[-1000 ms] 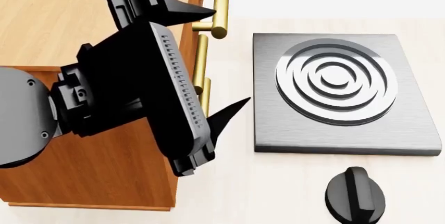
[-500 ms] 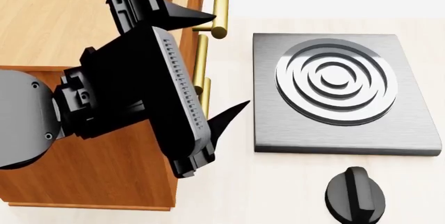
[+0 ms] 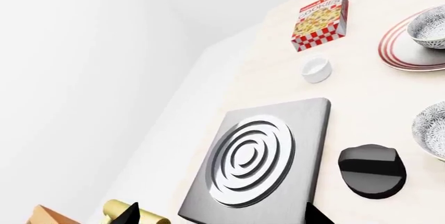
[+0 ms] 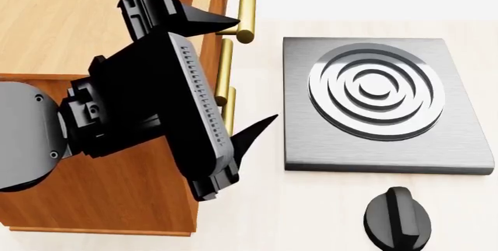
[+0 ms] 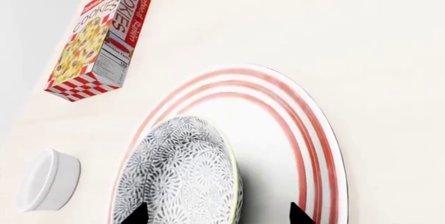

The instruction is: Pick the akita bowl on the wooden cabinet and place it on the plate.

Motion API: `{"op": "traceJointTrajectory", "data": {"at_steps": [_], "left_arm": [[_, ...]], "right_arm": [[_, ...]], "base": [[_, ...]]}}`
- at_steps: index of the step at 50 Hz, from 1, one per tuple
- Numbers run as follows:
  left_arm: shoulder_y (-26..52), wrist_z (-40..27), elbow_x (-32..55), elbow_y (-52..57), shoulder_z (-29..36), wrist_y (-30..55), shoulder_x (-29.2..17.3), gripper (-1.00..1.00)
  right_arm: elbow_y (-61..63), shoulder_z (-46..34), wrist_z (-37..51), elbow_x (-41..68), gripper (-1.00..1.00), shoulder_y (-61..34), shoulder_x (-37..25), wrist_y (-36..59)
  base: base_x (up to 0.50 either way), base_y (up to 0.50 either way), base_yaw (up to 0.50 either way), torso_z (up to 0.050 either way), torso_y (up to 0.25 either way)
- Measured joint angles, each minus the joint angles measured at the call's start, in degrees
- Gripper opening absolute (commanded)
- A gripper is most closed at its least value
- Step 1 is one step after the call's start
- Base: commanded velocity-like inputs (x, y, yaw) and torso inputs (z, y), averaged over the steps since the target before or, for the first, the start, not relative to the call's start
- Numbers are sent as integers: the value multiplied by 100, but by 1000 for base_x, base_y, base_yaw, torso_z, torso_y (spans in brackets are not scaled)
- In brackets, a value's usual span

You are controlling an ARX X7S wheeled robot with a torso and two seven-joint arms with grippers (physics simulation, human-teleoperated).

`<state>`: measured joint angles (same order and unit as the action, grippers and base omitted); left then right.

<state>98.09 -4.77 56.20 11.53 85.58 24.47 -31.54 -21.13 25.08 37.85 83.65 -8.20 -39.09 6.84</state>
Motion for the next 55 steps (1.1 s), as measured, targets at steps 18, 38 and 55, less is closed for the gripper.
{"op": "traceJointTrajectory", "data": {"at_steps": [18, 38, 55], "left_arm": [[-18, -30, 17, 68, -37, 14, -67, 100], [-9, -68, 42, 154, -78, 59, -134, 100], [25, -94, 71, 227, -121, 108, -176, 100]], "right_arm": [[711, 352, 239, 128, 100, 403, -197, 30], [1855, 904, 654, 158, 100, 990, -682, 151], [3055, 1273, 1026, 134, 100, 1180, -1302, 315]], "base": [[0, 0, 0, 0, 0], [0, 0, 0, 0, 0], [0, 0, 0, 0, 0]]}}
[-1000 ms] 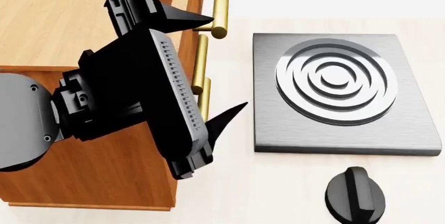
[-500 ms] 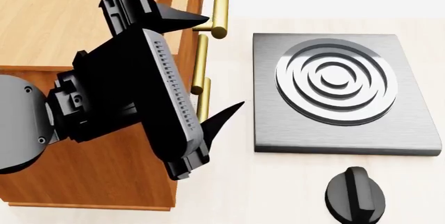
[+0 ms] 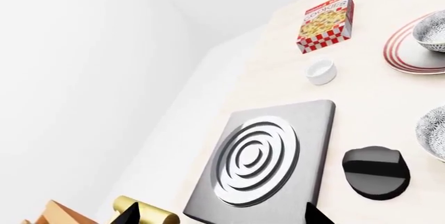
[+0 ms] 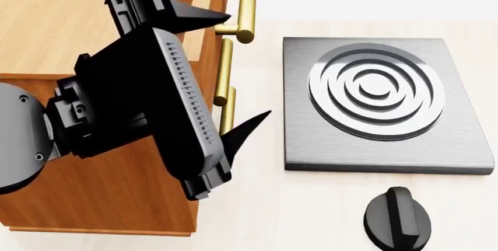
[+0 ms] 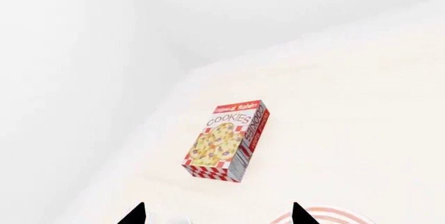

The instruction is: Pick the akita bowl on the wooden cabinet and place it on the plate.

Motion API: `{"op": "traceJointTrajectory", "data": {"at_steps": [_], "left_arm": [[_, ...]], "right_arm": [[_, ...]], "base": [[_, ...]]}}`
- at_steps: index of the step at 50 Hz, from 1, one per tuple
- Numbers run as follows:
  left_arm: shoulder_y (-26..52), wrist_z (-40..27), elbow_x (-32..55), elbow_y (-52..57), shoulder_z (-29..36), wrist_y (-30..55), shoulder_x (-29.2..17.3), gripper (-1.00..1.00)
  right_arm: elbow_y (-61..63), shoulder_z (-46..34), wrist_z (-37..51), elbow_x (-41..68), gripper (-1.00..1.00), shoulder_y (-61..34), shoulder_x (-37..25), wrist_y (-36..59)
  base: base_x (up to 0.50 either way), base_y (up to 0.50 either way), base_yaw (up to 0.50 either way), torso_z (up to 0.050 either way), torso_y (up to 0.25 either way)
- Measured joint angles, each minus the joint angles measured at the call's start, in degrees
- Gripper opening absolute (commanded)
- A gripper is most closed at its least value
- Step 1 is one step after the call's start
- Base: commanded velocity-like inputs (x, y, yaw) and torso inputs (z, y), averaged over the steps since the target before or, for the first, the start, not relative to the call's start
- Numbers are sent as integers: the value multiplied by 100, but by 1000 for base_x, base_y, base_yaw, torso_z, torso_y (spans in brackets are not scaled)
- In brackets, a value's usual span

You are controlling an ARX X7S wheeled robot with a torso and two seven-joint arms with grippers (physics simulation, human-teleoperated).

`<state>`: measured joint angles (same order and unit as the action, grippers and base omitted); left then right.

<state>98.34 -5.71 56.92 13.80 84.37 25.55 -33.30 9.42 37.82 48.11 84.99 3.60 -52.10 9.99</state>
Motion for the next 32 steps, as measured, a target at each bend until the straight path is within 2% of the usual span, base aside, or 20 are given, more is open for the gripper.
{"op": "traceJointTrajectory", "data": {"at_steps": [32], "left_arm": [[-49, -22, 0, 74, -43, 9, -77, 100]], "right_arm": [[1413, 232, 352, 709, 100, -718, -928, 79]], "base": [[0, 0, 0, 0, 0]]}}
